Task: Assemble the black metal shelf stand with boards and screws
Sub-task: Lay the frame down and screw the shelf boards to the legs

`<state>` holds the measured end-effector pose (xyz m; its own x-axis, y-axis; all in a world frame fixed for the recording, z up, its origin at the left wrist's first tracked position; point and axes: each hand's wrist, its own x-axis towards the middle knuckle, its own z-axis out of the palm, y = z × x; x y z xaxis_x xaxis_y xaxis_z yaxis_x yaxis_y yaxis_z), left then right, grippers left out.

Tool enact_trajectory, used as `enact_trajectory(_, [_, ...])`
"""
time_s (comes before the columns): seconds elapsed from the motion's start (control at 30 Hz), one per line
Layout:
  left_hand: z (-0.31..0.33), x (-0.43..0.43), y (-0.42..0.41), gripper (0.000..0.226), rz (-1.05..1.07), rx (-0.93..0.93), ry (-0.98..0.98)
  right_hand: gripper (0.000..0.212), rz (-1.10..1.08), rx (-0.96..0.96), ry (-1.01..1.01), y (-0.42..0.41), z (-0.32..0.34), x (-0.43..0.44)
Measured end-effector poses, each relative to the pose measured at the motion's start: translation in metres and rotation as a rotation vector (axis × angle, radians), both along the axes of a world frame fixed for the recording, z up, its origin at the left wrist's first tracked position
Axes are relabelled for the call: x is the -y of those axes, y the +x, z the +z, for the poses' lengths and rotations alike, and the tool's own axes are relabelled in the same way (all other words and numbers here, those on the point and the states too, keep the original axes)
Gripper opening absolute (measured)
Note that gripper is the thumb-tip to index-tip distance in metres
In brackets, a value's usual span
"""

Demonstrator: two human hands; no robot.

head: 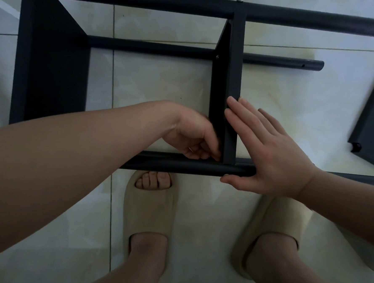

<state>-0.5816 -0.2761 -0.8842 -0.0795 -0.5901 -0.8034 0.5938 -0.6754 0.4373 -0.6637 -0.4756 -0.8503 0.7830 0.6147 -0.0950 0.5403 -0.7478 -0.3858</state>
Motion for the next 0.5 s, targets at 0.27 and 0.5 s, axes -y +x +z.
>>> enact_trajectory(0.27, [-0.0035,0.0009,-0.0053,0.014,0.022,0.023,-0.008,0.105,0.008,0.004,-0.004,0.0000,-0.0008,0.0004])
enact_trajectory(0.5, [-0.0008,0.0008,-0.0019,0.013,0.009,0.051,-0.005,0.107,0.009,0.009,-0.006,0.0000,-0.0017,0.0010])
